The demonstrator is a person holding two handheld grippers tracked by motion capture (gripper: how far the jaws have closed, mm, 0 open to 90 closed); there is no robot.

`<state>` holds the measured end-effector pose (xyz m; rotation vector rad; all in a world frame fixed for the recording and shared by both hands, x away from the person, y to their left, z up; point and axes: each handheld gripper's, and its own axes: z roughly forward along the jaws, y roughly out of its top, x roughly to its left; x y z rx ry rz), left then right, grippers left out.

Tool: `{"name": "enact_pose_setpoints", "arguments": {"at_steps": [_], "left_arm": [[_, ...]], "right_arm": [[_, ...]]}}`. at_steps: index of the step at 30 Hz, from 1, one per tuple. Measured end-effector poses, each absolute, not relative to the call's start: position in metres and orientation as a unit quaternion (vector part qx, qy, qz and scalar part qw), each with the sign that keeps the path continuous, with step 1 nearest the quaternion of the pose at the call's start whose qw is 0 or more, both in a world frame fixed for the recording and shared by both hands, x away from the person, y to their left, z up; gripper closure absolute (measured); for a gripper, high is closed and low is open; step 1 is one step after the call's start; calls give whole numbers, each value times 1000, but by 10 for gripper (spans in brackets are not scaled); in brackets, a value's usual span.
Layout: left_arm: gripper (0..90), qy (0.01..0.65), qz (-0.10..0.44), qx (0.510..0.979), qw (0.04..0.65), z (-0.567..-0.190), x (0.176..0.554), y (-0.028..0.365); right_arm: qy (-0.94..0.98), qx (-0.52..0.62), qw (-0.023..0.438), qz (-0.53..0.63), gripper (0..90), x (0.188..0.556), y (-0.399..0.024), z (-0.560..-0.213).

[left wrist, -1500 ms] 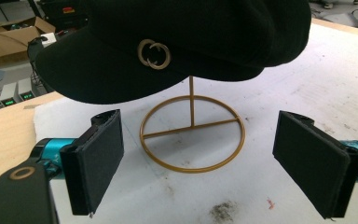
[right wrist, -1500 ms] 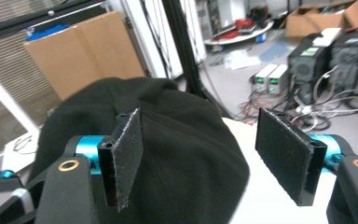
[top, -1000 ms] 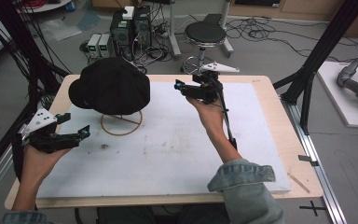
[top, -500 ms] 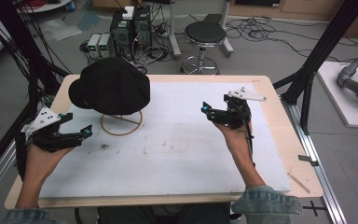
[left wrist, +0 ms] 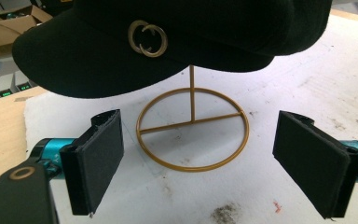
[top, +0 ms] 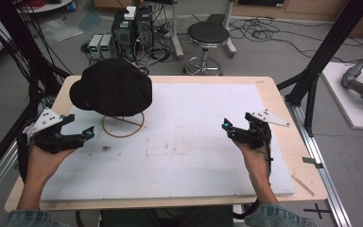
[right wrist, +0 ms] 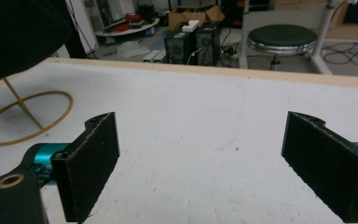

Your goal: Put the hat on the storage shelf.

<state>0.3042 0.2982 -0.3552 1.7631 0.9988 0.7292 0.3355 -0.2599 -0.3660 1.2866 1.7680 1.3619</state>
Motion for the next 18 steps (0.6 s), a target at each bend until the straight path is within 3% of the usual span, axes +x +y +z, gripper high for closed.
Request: {"name": "enact_pose_setpoints", "arguments": {"at_steps": [18], "left_arm": [[166,406,300,720,477,-353,303,298]], "right_arm": [[649,486,277,515,110,332,-266,-367]]}}
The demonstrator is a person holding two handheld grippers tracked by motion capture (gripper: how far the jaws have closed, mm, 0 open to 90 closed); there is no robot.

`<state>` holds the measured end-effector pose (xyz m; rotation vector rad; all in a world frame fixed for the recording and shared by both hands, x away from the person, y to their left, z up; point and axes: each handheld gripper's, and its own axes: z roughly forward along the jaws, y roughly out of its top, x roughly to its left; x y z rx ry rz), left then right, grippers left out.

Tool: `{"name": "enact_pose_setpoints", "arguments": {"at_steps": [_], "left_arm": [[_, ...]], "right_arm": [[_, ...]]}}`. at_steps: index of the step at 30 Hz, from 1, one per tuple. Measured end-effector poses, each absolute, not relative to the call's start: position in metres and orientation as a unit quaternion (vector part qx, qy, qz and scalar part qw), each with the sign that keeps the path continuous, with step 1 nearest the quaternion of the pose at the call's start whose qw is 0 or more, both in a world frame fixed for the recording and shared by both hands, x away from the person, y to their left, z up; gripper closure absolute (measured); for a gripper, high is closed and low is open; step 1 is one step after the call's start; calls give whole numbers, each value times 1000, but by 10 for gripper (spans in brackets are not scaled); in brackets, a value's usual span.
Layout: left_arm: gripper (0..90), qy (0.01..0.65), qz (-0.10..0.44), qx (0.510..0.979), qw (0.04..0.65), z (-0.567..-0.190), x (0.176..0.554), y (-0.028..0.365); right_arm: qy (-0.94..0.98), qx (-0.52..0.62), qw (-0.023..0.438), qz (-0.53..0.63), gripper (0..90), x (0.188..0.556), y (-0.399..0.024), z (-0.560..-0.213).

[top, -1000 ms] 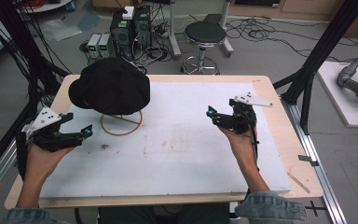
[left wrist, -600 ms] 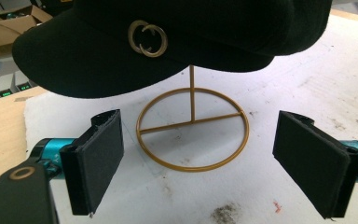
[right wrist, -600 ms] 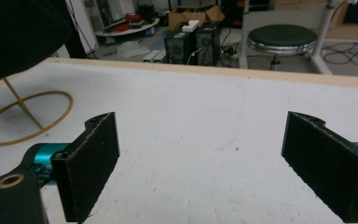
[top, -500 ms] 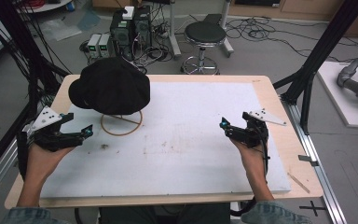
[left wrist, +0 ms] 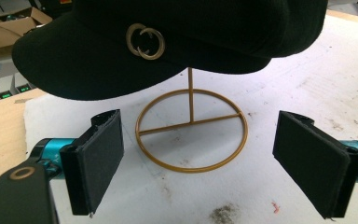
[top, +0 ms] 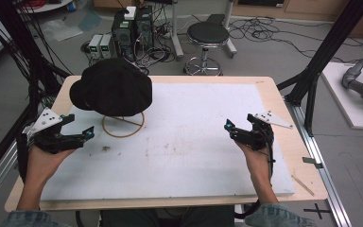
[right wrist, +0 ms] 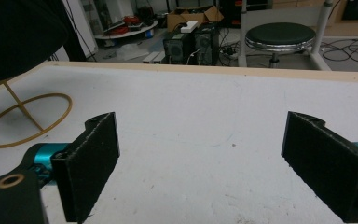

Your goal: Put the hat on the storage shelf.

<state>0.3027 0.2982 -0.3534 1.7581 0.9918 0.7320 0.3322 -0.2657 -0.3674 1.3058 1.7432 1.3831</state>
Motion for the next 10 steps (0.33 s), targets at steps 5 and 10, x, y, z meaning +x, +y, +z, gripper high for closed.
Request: {"name": "enact_pose_setpoints", "arguments": {"at_steps": [5,10], "left_arm": [[165,406,299,723,473,-354,303,299],[165,408,298,720,475,-355,303,299]], "right_arm": [[650,485,279,515,110,333,-266,-368],[649,485,278,516,110,333,-267,-368]]}}
